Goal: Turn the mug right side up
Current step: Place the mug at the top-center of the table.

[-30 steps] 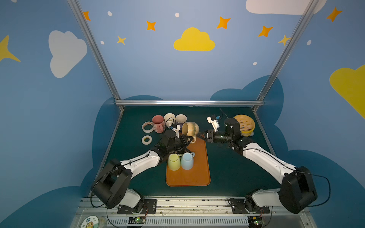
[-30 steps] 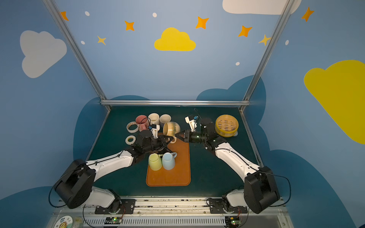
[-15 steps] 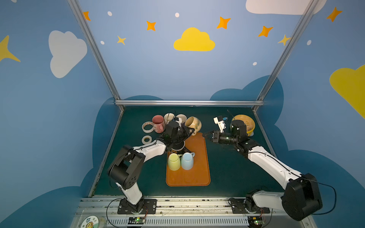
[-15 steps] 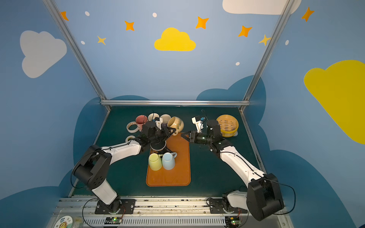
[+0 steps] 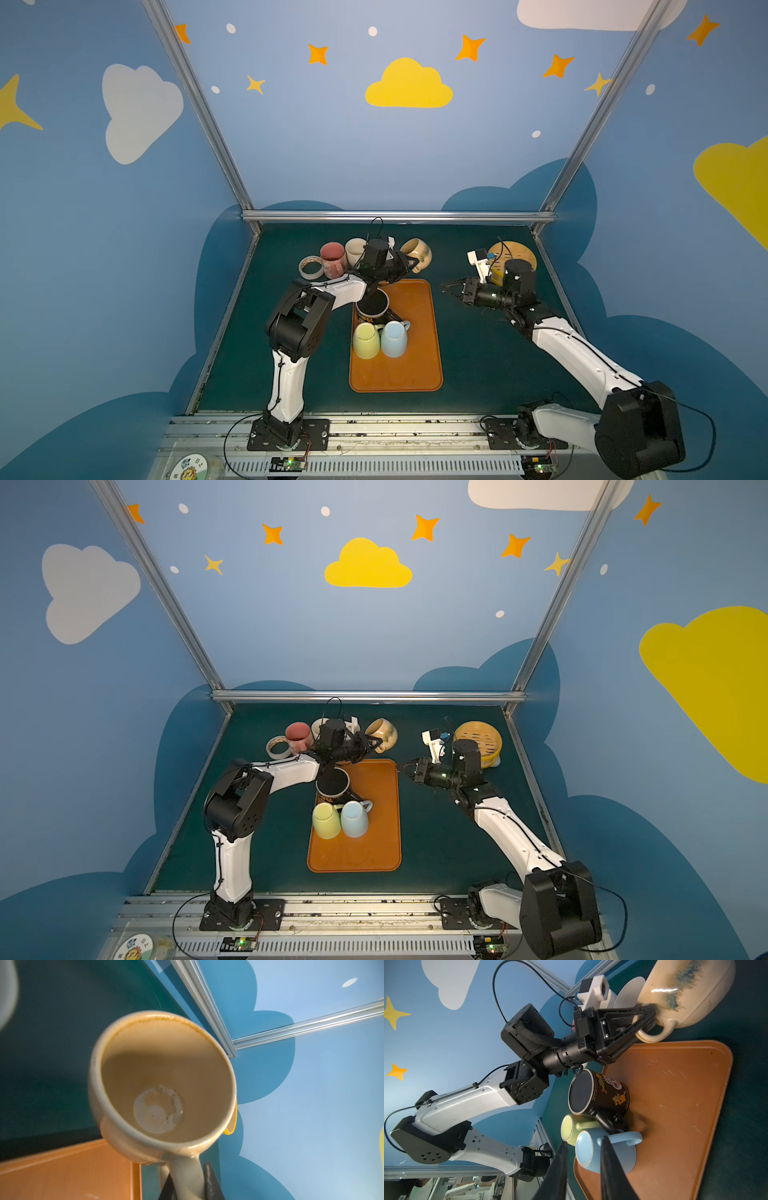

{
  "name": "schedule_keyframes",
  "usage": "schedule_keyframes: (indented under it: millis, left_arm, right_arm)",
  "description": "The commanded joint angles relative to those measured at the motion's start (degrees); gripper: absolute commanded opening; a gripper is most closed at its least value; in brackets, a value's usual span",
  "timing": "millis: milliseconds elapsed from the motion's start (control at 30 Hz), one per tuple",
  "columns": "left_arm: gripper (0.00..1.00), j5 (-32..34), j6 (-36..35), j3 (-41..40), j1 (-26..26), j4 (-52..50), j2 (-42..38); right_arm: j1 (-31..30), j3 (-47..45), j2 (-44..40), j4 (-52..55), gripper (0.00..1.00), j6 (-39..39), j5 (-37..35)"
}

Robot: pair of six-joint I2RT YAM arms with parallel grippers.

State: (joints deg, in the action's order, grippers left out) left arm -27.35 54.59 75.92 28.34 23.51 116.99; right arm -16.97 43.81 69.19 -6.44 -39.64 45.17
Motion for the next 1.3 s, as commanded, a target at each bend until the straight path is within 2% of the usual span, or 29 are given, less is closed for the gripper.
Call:
schedule_keyframes:
  millis: [0, 267, 500, 700, 1067, 1267]
  left_arm:
    - [0.04, -0.34, -6.63, 6.39, -0.18, 0.12, -1.18]
    - [0.04, 5.71, -21.33, 14.12, 1.25, -12.58, 1.69]
    - [0.04, 10.5, -29.98, 19.06, 3.2, -20.08, 4.79]
    - [0.04, 14.69, -34.16, 20.31, 4.92, -22.98, 6.32]
    - [0.04, 29.64, -39.12, 25.18, 8.59, -31.61, 9.85]
    - [0.04, 40.1, -38.52, 30.08, 9.77, -38.59, 12.67]
  right_arm:
    - [0.88, -0.6, -1.61, -2.48, 0.22, -0.53, 1.75]
    - [1.65, -1.38, -0.59, -5.51, 0.21, -2.1, 3.08]
    - [1.94, -1.8, -0.85, -6.34, 0.21, -2.59, 3.35]
    - [2.1, -2.41, -1.64, -6.31, 0.21, -2.73, 3.27]
    - [2.2, -2.86, -2.15, -6.93, 0.21, -2.97, 3.35]
    - [2.14, -2.94, -2.02, -7.35, 0.21, -3.16, 3.35]
